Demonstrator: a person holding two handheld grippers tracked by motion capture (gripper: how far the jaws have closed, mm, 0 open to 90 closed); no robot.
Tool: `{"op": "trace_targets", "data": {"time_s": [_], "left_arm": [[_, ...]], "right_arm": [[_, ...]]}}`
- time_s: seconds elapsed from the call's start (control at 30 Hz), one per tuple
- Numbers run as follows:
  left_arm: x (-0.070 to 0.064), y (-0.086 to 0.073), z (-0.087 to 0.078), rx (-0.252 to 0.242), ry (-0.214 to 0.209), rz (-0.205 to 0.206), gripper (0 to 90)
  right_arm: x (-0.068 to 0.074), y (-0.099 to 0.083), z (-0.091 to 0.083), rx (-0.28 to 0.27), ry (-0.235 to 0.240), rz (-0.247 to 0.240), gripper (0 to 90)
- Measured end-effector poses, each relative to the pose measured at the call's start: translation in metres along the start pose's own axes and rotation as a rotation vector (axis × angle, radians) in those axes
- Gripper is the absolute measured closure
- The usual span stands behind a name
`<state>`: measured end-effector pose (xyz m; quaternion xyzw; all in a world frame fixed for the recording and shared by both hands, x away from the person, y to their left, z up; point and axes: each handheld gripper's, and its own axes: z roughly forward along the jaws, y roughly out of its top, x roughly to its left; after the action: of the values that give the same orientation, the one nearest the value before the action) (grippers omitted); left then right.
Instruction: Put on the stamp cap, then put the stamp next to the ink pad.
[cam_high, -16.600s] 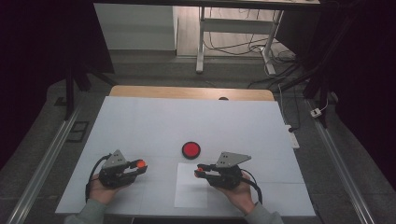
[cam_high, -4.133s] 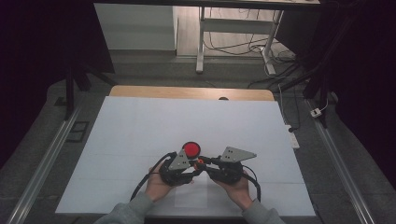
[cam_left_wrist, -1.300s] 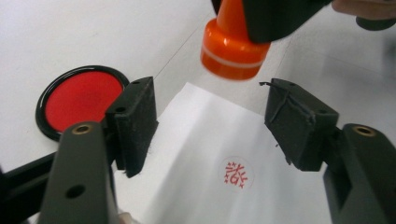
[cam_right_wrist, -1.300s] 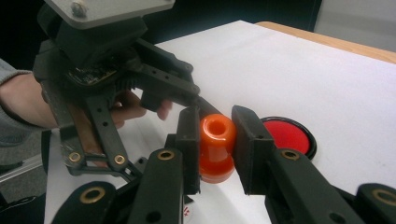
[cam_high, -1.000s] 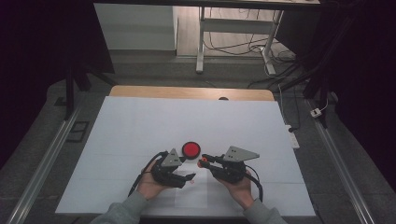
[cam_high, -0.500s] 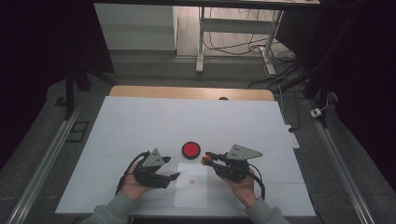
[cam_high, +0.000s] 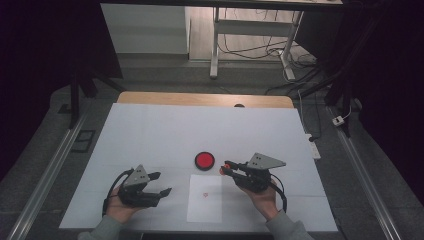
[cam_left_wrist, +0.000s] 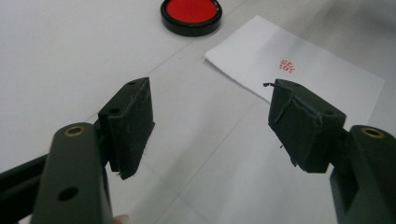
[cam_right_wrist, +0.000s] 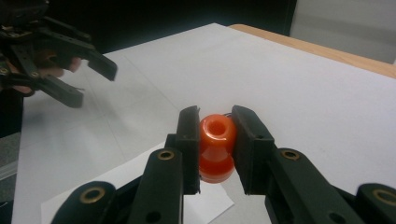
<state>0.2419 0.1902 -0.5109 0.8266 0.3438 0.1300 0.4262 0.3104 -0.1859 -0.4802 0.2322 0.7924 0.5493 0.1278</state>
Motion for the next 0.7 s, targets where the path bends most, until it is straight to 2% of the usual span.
{"op": "trace_targets", "data": {"time_s": [0.2,0.3,0.7], "left_arm": [[0.010,-0.015,-0.013,-0.001,0.031,-0.048,30.8],[0.013,-0.018,-0.015,0.004,0.030,-0.060,30.7],[0.012,-0.018,-0.013,0.012,0.024,-0.051,30.5]], "right_arm": [[-0.006,0.000,-0.005,-0.004,-0.021,0.007,72.1],[-0.010,0.001,-0.008,-0.008,-0.033,0.008,72.1],[-0.024,0.006,-0.018,-0.023,-0.067,0.031,72.1]]}}
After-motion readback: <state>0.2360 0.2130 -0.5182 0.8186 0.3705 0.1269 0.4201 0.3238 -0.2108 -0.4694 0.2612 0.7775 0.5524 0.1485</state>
